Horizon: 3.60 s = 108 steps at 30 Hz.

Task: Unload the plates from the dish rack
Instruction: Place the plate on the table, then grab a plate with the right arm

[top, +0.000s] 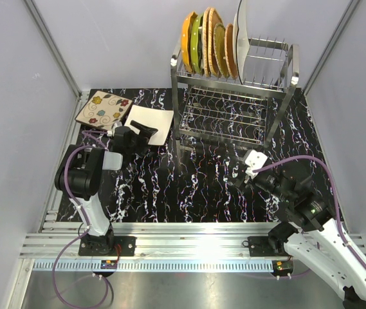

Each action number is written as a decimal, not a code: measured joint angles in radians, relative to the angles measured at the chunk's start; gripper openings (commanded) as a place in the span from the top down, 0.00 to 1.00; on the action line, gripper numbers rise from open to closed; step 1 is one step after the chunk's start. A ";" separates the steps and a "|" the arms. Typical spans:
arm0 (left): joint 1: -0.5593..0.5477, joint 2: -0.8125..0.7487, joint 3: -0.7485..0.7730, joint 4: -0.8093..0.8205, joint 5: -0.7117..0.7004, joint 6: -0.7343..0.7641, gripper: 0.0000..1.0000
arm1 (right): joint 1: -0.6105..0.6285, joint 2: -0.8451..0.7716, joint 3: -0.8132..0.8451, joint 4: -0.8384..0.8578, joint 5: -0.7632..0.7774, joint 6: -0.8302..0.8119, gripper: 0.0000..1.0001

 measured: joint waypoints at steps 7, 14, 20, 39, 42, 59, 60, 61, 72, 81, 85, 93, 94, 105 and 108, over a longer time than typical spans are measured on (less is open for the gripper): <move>-0.001 -0.010 0.015 -0.053 0.018 0.030 0.01 | 0.000 0.000 0.005 0.000 -0.015 0.004 0.09; -0.001 -0.035 0.040 -0.158 0.022 0.051 0.01 | 0.000 0.000 0.006 -0.001 -0.016 0.007 0.09; -0.002 -0.116 0.013 -0.275 0.022 0.121 0.01 | 0.000 0.003 0.028 -0.012 -0.018 0.013 0.08; -0.001 -0.904 -0.028 -0.755 -0.010 0.640 0.01 | -0.001 0.363 0.570 -0.036 -0.049 0.323 0.00; -0.001 -1.025 -0.025 -0.804 -0.045 0.713 0.01 | -0.002 0.447 0.661 -0.010 0.065 0.396 0.00; -0.001 -1.397 0.029 -1.125 -0.172 0.861 0.01 | -0.127 0.842 1.123 0.021 0.385 0.426 0.01; -0.001 -1.407 0.029 -1.136 -0.173 0.862 0.01 | -0.139 0.856 1.138 0.013 0.386 0.426 0.02; -0.001 -1.416 0.029 -1.143 -0.174 0.863 0.01 | -0.147 0.866 1.147 0.007 0.386 0.426 0.04; -0.001 -1.468 0.029 -1.184 -0.175 0.875 0.01 | -0.195 0.953 1.128 0.039 0.383 0.333 0.20; -0.001 -1.496 0.024 -1.211 -0.175 0.875 0.01 | -0.227 1.019 1.115 0.128 0.375 0.266 0.29; -0.001 -1.500 0.016 -1.213 -0.176 0.875 0.01 | -0.227 1.038 1.095 0.181 0.375 0.218 0.32; -0.001 -1.500 0.014 -1.211 -0.175 0.875 0.01 | -0.232 1.063 1.047 0.280 0.375 0.148 0.41; -0.001 -1.499 0.014 -1.210 -0.175 0.875 0.01 | -0.232 1.064 1.041 0.294 0.375 0.142 0.41; -0.001 -1.486 0.014 -1.208 -0.175 0.875 0.01 | -0.236 1.101 1.035 0.376 0.367 0.126 0.60; -0.001 -1.485 0.014 -1.208 -0.175 0.875 0.01 | -0.235 1.104 1.023 0.401 0.352 0.122 0.74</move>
